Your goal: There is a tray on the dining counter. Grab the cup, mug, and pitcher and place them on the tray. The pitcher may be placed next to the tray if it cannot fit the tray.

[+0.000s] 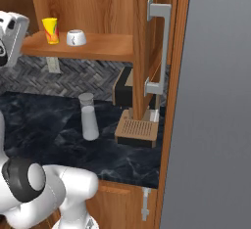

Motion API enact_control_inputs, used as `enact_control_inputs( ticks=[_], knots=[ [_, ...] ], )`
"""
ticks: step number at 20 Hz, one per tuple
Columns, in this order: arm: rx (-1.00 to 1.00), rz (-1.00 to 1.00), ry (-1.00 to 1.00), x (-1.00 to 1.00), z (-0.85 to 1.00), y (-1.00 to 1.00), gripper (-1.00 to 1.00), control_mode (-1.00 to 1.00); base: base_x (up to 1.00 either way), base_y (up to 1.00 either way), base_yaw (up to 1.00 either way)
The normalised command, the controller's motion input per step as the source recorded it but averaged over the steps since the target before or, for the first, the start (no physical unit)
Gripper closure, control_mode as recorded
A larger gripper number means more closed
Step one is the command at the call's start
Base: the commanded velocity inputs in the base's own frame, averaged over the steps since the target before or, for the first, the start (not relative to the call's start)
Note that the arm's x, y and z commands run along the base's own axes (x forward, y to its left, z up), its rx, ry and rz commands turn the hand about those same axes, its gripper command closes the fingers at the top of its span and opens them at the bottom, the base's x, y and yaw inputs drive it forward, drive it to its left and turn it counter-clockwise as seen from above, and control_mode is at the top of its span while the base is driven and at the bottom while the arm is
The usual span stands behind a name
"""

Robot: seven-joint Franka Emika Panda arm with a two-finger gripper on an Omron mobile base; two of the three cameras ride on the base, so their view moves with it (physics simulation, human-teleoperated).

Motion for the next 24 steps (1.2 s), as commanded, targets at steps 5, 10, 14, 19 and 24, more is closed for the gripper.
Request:
enact_control_inputs(
  ticks=[5, 10, 14, 19, 24],
  knots=[
    [-0.21, 0.00, -0.01, 0.25, 0.28, 0.20, -1.00, -1.00, 0.00, 0.00, 0.00],
    [-0.17, 0.00, 0.00, 0.33, 0.19, 0.06, -1.00, -1.00, 0.00, 0.00, 0.00],
    [-0.13, 0.00, 0.00, 0.38, 0.04, 0.03, -1.00, -1.00, 0.00, 0.00, 0.00],
    [-0.10, 0.00, 0.04, 0.37, 0.00, 0.00, -1.00, -1.00, 0.00, 0.00, 0.00],
    [-0.09, 0.00, 0.06, 0.30, 0.00, 0.00, -1.00, -1.00, 0.00, 0.00, 0.00]
  ],
)
